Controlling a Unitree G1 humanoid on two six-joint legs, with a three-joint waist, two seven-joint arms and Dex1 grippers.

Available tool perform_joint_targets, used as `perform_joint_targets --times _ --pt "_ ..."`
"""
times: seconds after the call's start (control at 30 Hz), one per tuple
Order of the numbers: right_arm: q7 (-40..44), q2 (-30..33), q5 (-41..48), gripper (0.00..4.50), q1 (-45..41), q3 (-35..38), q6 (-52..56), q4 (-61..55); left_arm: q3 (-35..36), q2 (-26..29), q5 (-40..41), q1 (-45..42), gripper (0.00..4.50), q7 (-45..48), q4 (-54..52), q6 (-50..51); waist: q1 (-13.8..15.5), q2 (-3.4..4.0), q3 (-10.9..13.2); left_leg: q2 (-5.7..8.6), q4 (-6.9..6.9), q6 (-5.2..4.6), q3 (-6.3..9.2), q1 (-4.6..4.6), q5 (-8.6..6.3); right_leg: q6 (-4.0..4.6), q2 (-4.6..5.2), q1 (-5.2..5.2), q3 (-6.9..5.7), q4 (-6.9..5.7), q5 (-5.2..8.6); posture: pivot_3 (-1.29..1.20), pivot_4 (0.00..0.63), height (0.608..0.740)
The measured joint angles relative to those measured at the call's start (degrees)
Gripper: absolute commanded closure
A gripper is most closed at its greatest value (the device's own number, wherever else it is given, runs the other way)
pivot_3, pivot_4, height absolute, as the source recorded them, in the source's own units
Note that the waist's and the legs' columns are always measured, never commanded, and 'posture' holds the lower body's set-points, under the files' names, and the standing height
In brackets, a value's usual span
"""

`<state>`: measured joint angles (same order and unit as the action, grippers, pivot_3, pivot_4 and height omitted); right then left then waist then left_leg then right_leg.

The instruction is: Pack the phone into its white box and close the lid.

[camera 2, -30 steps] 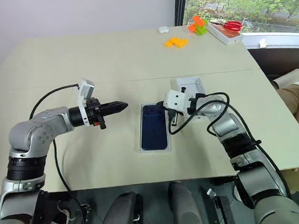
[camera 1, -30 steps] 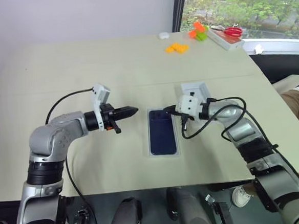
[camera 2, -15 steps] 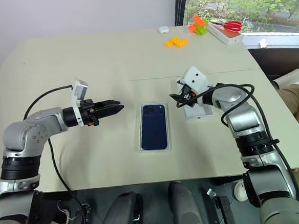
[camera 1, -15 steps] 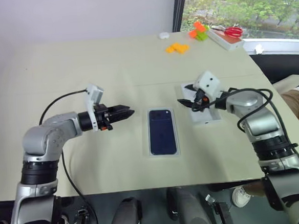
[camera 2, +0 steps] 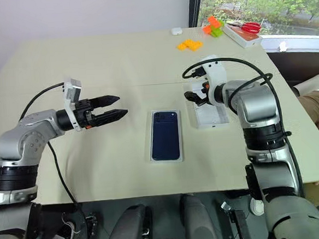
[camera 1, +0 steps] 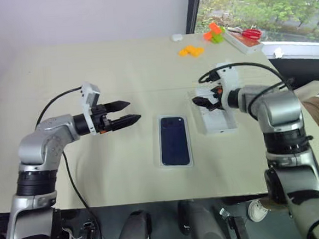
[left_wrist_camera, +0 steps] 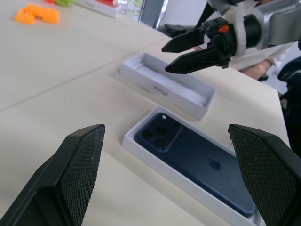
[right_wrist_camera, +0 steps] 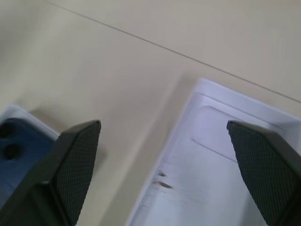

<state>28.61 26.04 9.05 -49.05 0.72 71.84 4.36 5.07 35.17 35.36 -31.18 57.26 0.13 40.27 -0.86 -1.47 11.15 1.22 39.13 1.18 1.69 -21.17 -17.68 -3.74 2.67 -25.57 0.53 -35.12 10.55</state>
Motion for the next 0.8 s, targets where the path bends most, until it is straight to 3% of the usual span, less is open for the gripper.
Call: perform_joint_targets --times 0.27,0.8 --pt "-5.5 -2.5 0.1 0.00 -10.9 1.1 4.2 14.7 -1.3 -1.9 -0.9 0.0 0.07 -1.2 0.1 -0.6 -0.2 0.01 0.0 0.02 -0.05 -0.08 -0.06 -0.26 -0.04 0.00 0.03 -0.36 0.04 -0.06 -0.02 0.00 0.150 0.740" --pt "-4.9 -2.5 1.3 0.00 -15.6 -2.8 11.4 24.8 -1.7 -3.1 -1.1 1.1 0.07 -3.4 -0.3 -1.1 -0.3 0.02 0.0 0.04 -0.08 -0.21 -0.10 -0.30 -0.12 -0.01 0.06 -0.41 0.03 -0.05 -0.02 0.00 0.150 0.740"
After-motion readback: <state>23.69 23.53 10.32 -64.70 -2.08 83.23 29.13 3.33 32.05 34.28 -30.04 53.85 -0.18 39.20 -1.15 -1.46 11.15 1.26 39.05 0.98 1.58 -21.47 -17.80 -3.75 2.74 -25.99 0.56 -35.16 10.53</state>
